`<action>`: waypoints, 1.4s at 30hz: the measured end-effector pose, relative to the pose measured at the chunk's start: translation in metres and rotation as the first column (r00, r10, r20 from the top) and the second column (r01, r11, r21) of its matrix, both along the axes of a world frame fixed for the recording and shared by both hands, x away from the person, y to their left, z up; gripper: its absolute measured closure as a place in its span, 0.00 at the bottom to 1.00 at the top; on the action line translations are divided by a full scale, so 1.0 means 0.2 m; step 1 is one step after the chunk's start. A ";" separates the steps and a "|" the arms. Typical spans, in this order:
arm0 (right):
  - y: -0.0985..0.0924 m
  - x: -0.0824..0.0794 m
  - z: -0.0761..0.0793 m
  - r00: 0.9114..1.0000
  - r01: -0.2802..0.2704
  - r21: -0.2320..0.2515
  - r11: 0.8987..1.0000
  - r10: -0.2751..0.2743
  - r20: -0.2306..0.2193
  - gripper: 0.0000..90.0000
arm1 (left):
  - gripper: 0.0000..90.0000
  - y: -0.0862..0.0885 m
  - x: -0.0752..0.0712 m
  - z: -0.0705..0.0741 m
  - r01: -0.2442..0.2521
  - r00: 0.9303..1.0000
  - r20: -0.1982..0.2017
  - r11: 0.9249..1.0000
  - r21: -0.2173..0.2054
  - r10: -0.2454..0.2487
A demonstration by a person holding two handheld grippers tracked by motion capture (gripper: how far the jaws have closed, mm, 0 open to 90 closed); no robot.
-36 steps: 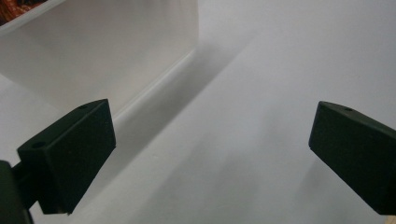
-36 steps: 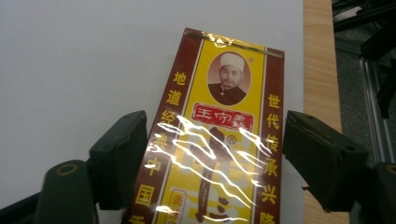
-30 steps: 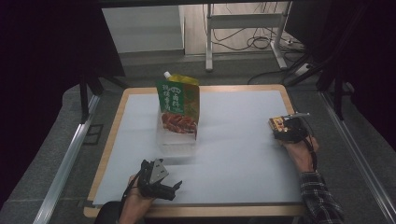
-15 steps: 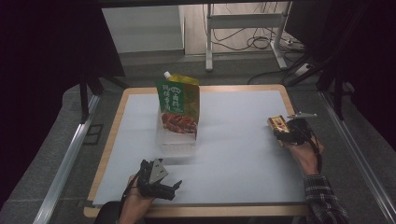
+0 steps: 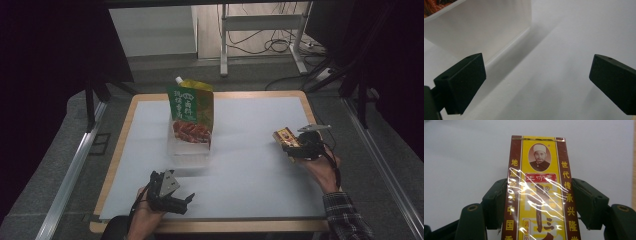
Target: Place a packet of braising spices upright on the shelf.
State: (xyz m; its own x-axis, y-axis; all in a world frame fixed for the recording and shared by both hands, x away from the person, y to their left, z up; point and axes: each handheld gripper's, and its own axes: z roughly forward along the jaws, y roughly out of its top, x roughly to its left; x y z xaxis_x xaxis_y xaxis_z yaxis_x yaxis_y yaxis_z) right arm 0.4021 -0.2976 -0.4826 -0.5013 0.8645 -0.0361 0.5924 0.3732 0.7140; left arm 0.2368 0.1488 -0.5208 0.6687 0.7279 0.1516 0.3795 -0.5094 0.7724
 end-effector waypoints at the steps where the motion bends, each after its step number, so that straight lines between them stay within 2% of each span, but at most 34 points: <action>1: 0.01 -0.01 0.00 1.000 -0.013 0.002 1.000 0.013 -0.003 0.36 | 0.00 0.00 0.00 0.00 0.000 1.000 0.000 1.000 0.000 0.000; 5: 0.07 -0.06 0.00 0.997 -0.075 0.021 0.997 0.075 -0.016 0.36 | 0.00 0.00 0.00 0.00 -0.001 1.000 -0.001 1.000 -0.002 0.001; 8: 0.12 -0.10 -0.01 0.991 -0.132 0.020 0.991 0.132 -0.029 0.36 | 0.00 0.00 0.00 0.00 0.000 1.000 -0.001 1.000 -0.001 0.000; 11: 0.18 -0.14 -0.02 0.980 -0.194 0.011 0.981 0.194 -0.039 0.36 | 0.00 0.00 0.00 0.00 0.000 1.000 -0.001 1.000 -0.001 0.000; 14: 0.23 -0.19 -0.04 0.966 -0.256 -0.006 0.967 0.255 -0.049 0.36 | 0.00 0.00 0.00 0.00 0.000 1.000 0.000 1.000 -0.003 0.000; 18: 0.28 -0.21 -0.07 0.949 -0.309 -0.032 0.950 0.306 -0.080 0.35 | 0.00 0.00 0.00 0.00 0.000 1.000 0.002 1.000 -0.004 0.000; 21: 0.29 -0.20 -0.11 0.934 -0.346 -0.074 0.935 0.337 -0.114 0.35 | 0.00 0.00 0.00 0.00 0.001 1.000 -0.001 1.000 -0.002 -0.001; 23: 0.29 -0.20 -0.13 0.928 -0.362 -0.086 0.928 0.350 -0.127 0.35 | 0.00 -0.01 0.00 0.00 0.002 1.000 -0.001 1.000 0.000 -0.002; 25: 0.29 -0.20 -0.12 0.927 -0.364 -0.085 0.927 0.352 -0.131 0.34 | 0.00 -0.01 0.00 0.00 0.003 1.000 -0.001 1.000 0.000 -0.003; 27: 0.29 -0.19 -0.12 0.920 -0.379 -0.091 0.921 0.365 -0.141 0.32 | 0.00 -0.01 0.00 0.00 0.002 1.000 0.000 1.000 0.000 -0.002; 30: 0.30 -0.18 -0.11 0.915 -0.383 -0.090 0.919 0.364 -0.176 0.29 | 0.00 -0.01 0.00 0.00 0.001 1.000 -0.001 1.000 -0.001 -0.001; 37: 0.34 -0.14 -0.06 0.903 -0.400 -0.143 0.905 0.363 -0.228 0.29 | 0.00 -0.01 0.00 0.00 0.006 1.000 -0.003 1.000 0.007 -0.006; 42: 0.39 -0.10 -0.04 0.888 -0.425 -0.196 0.884 0.365 -0.279 0.29 | 0.00 -0.01 0.00 -0.01 0.007 1.000 -0.004 1.000 0.009 -0.007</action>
